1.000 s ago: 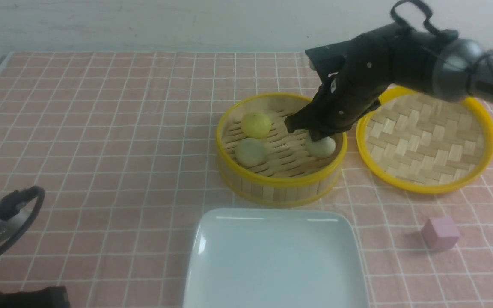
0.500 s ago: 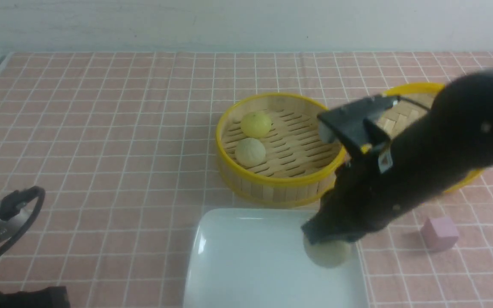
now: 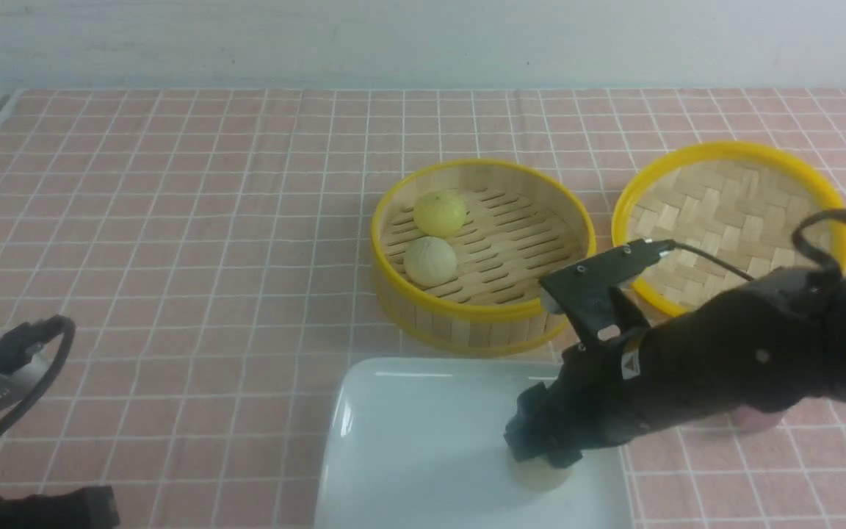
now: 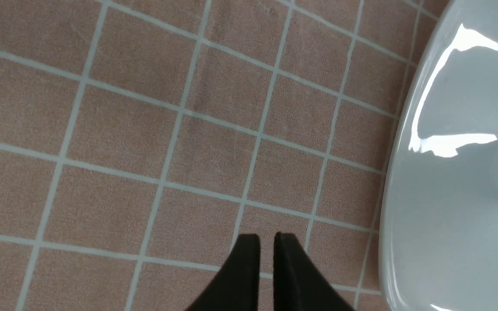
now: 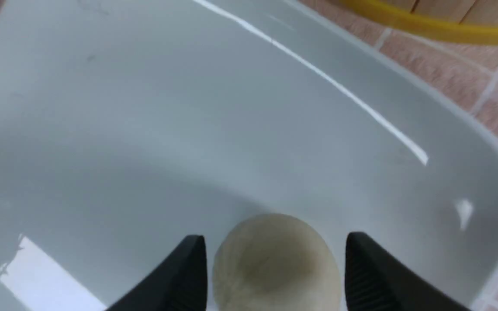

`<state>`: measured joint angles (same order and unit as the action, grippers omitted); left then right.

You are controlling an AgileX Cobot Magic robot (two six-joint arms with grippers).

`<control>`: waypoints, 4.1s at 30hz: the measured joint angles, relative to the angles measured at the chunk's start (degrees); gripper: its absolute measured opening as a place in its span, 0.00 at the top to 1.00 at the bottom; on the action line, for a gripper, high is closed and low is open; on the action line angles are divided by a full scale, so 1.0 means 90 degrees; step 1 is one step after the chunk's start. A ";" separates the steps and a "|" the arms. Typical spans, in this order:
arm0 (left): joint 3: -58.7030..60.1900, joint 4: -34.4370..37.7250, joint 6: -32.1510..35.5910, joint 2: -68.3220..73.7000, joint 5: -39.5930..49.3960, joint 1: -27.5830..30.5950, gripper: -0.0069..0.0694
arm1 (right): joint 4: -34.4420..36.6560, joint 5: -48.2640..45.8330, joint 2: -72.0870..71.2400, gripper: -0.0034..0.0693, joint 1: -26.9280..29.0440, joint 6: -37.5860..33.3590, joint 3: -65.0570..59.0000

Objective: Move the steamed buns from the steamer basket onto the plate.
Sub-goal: Use the right arm to put the steamed stuffed bun into the plate, then use the left arm to grab the steamed stuffed bun that is closest to it, then use the left arm to put the steamed stuffed bun into the plate, then use the left arm to grab the steamed stuffed bun that is closest to it

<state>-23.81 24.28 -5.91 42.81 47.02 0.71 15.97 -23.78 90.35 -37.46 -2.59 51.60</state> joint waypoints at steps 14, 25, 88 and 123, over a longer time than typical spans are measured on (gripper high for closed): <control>-0.0068 0.0012 0.0285 0.0174 0.0137 0.0000 0.82 | -0.1667 -0.4050 -0.4245 0.93 0.0513 0.0000 0.0179; -0.2031 0.1209 0.2007 0.1777 0.0844 0.0000 0.91 | -0.2123 -0.3287 -0.6528 0.97 0.0513 0.0000 -0.1958; -0.7452 -0.1539 0.0022 0.6052 0.2501 -0.3895 0.87 | -0.2160 -0.2640 -0.6788 0.91 0.0513 -0.0002 -0.2316; -0.7981 -0.3128 -0.2188 0.7260 -0.0252 -0.4936 0.39 | -0.2160 -0.2628 -0.6788 0.86 0.0513 -0.0015 -0.2316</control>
<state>-95.65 -3.87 -25.60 108.15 44.75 -43.71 -3.47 -47.43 29.26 -32.84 -2.73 30.75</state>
